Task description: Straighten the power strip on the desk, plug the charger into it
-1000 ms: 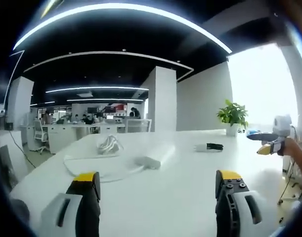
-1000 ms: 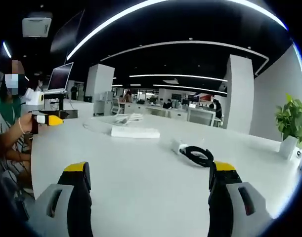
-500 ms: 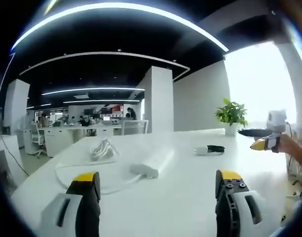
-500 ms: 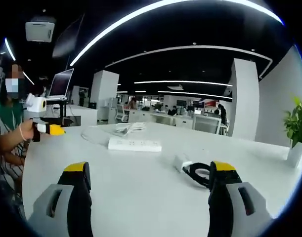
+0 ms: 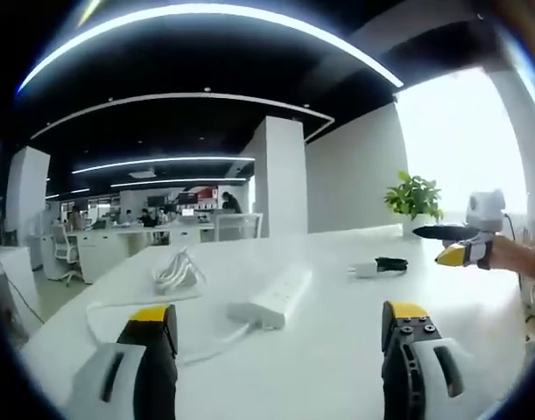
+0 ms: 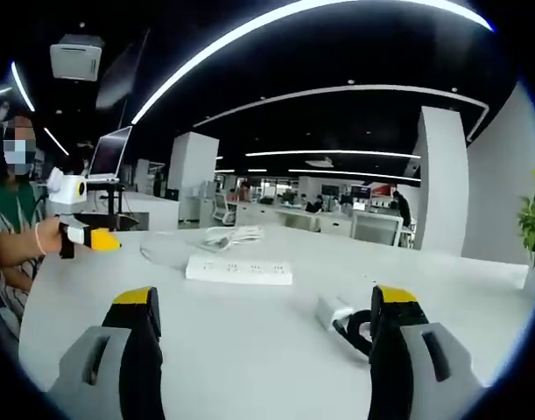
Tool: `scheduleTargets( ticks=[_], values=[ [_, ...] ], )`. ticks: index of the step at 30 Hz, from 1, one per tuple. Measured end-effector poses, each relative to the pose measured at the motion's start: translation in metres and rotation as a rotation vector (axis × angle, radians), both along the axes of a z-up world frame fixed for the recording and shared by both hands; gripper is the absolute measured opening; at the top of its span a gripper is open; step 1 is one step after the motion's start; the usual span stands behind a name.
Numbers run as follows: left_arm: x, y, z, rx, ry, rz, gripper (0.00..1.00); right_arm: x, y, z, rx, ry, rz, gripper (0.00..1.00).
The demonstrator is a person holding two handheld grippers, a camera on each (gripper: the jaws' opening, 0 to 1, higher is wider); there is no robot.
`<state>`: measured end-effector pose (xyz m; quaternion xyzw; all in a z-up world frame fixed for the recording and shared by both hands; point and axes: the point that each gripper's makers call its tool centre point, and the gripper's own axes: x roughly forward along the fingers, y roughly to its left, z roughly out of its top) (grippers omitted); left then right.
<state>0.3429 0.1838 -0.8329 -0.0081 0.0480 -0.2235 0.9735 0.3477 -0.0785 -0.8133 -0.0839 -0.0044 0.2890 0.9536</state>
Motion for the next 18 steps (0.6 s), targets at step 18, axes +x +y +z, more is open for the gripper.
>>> scheduleTargets(
  ticks=[18],
  values=[
    [0.042, -0.01, -0.007, -0.008, -0.027, 0.008, 0.99, 0.043, 0.043, -0.004, -0.012, -0.054, 0.142, 1.0]
  ],
)
